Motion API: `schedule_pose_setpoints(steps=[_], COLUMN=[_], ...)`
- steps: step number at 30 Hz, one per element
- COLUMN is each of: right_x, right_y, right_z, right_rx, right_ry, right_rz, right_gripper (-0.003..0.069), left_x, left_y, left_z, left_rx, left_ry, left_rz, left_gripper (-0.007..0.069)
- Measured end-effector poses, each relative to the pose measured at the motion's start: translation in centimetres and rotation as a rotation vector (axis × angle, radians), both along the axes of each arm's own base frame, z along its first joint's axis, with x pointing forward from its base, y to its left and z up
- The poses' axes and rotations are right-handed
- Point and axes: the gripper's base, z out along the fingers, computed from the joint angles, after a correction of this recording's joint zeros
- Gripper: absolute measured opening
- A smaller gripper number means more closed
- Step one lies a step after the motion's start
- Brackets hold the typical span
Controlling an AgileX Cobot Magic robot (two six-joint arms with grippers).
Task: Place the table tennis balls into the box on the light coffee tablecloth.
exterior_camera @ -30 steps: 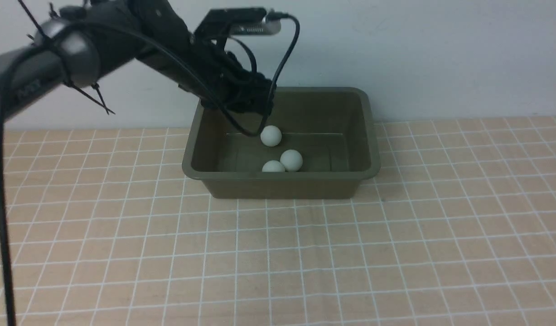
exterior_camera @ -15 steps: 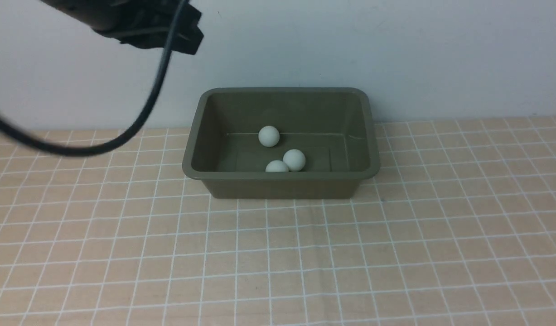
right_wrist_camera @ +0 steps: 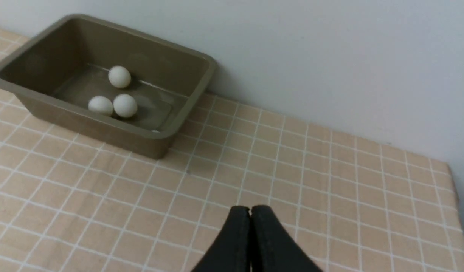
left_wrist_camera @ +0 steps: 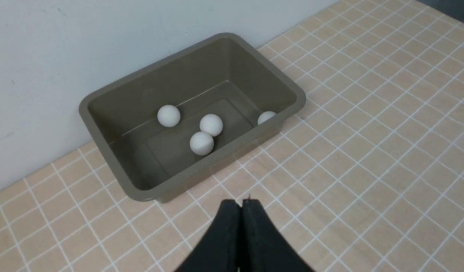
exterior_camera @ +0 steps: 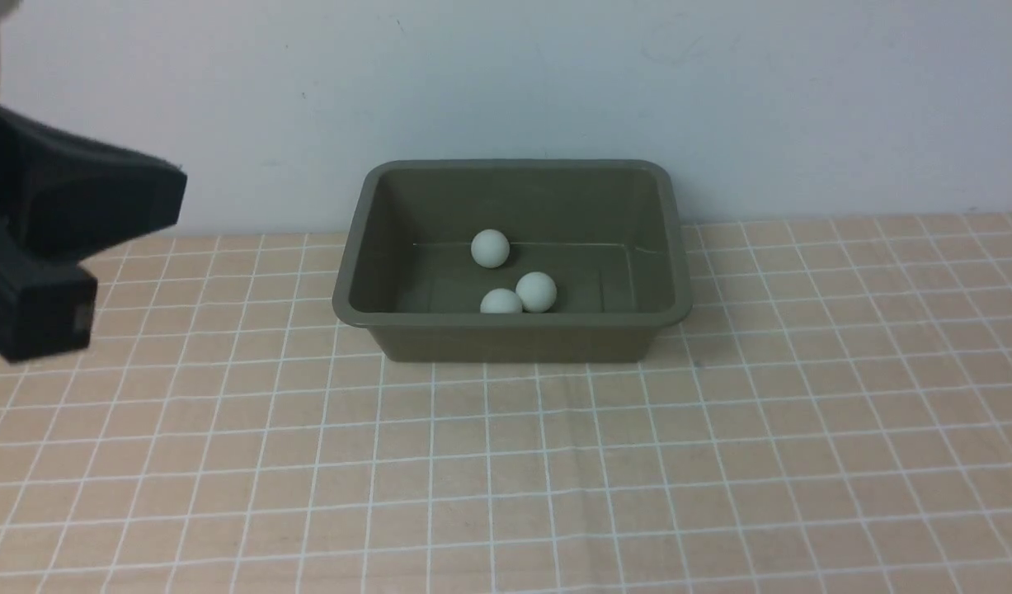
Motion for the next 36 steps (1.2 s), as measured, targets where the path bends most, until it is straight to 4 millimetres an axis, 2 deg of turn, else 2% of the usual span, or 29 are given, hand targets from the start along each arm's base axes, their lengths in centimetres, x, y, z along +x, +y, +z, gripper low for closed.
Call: schedule_pose_setpoints(steps=[7,11,13,17,22,36], right_x=[0.2,-0.4,-0.7,-0.7,-0.8,-1.0], right_y=[0.4,0.4,0.3,0.2,0.2,0.3], right_z=[-4.9,-6.0,-6.0,-5.7,-6.0,-7.3], right_rx=[0.053,0.095,0.106,0.105,0.094,0.065], right_ry=[-0.113,-0.210,-0.255,-0.287,-0.259,-0.121], right_rz=[0.034,0.036,0.035,0.032,0.032,0.042], right_gripper=[-0.0017,-0.0017,-0.0017,-0.0017,-0.0018,-0.0018], left_x=[-2.3,-3.5,-4.1,-4.9,-5.8,-5.9], left_y=[1.1,1.7,1.9,2.2,2.4,2.4], left_z=[-5.8,-9.0,-10.0,-10.8,-11.0,-11.0], left_rx=[-0.029,-0.075,-0.118,-0.195,-0.251,-0.257], left_ry=[-0.126,-0.164,-0.180,-0.202,-0.225,-0.232], left_rz=[0.049,0.092,0.110,0.134,0.140,0.139], left_gripper=[-0.0069,-0.0069,-0.0069,-0.0069,-0.0069,-0.0069])
